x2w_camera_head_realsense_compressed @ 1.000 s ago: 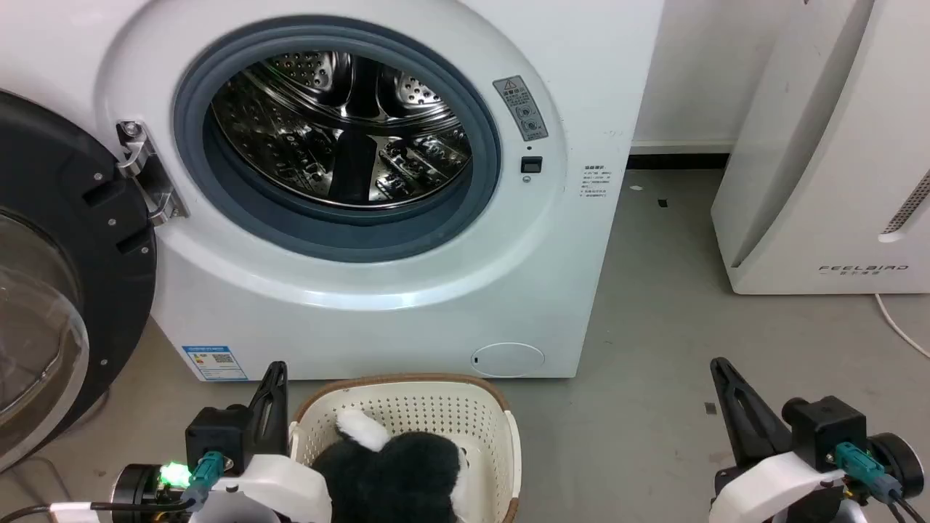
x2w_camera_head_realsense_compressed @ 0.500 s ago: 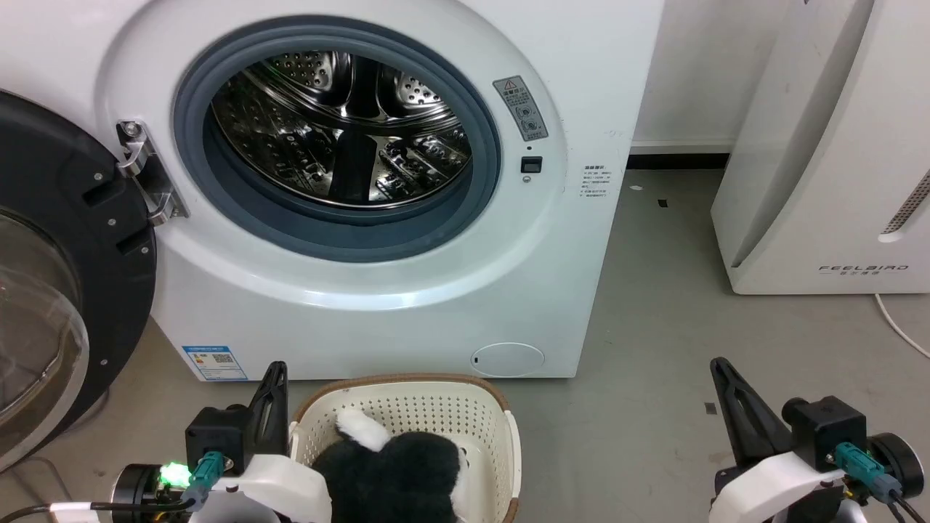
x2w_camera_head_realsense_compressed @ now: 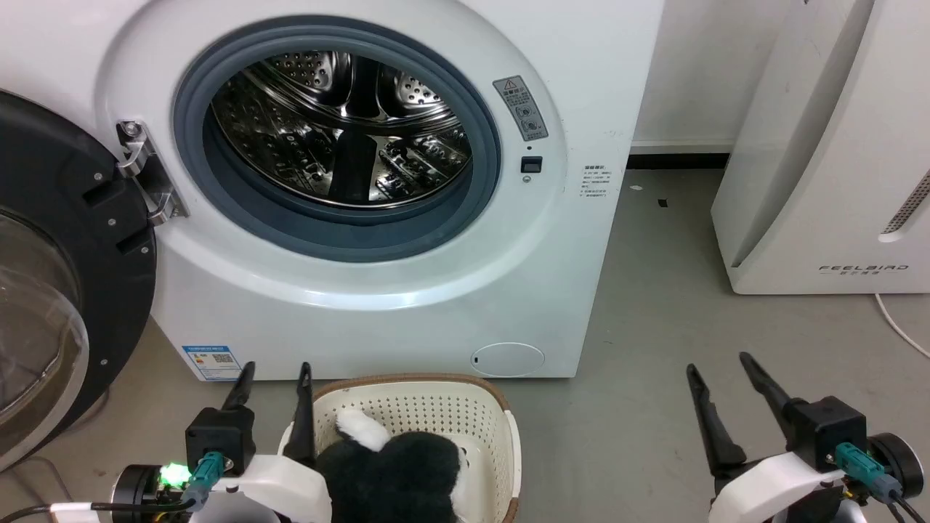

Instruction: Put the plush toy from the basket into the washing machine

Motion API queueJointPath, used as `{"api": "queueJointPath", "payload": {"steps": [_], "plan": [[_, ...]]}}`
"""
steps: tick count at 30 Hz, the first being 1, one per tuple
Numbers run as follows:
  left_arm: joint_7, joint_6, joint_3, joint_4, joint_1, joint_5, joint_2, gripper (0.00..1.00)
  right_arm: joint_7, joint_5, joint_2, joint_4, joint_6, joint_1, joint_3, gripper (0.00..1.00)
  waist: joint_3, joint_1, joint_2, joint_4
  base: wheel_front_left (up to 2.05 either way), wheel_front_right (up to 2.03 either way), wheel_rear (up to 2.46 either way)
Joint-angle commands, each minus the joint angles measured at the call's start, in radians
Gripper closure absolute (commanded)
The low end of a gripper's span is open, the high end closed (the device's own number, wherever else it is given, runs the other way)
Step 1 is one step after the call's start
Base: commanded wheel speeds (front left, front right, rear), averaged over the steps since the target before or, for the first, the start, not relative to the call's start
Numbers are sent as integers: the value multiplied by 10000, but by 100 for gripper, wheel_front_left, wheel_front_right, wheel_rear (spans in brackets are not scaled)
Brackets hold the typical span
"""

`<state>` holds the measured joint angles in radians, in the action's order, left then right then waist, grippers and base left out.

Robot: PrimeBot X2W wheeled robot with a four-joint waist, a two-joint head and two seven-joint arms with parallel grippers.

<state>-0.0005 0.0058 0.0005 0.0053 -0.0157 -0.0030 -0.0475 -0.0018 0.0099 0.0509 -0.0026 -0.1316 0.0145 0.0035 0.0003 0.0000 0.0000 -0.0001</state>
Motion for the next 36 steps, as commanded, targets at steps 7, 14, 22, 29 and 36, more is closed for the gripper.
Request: {"api": "queueJointPath", "payload": {"steps": [7,14,22,29,36], "plan": [[-173,139,-76,91,47,-77,-2,0,-172,298,0,-87,1,37,-51,0,48,0,0,-12,0,0,0],[-319,157,-174,491,267,-117,-3,0,-317,548,-1,-173,1,33,-67,0,184,0,0,-69,0,0,0],[-486,161,-305,1231,724,-120,-18,0,-484,805,-1,-259,2,-42,-95,0,465,0,0,-193,0,0,0],[-633,144,-409,2080,1257,-143,-64,0,-629,1035,-2,-348,2,-177,-78,0,825,0,0,-339,0,0,0],[-778,136,-514,3112,1907,-179,-154,0,-774,1261,-2,-433,3,-349,-49,0,1297,0,0,-524,0,0,0]]}}
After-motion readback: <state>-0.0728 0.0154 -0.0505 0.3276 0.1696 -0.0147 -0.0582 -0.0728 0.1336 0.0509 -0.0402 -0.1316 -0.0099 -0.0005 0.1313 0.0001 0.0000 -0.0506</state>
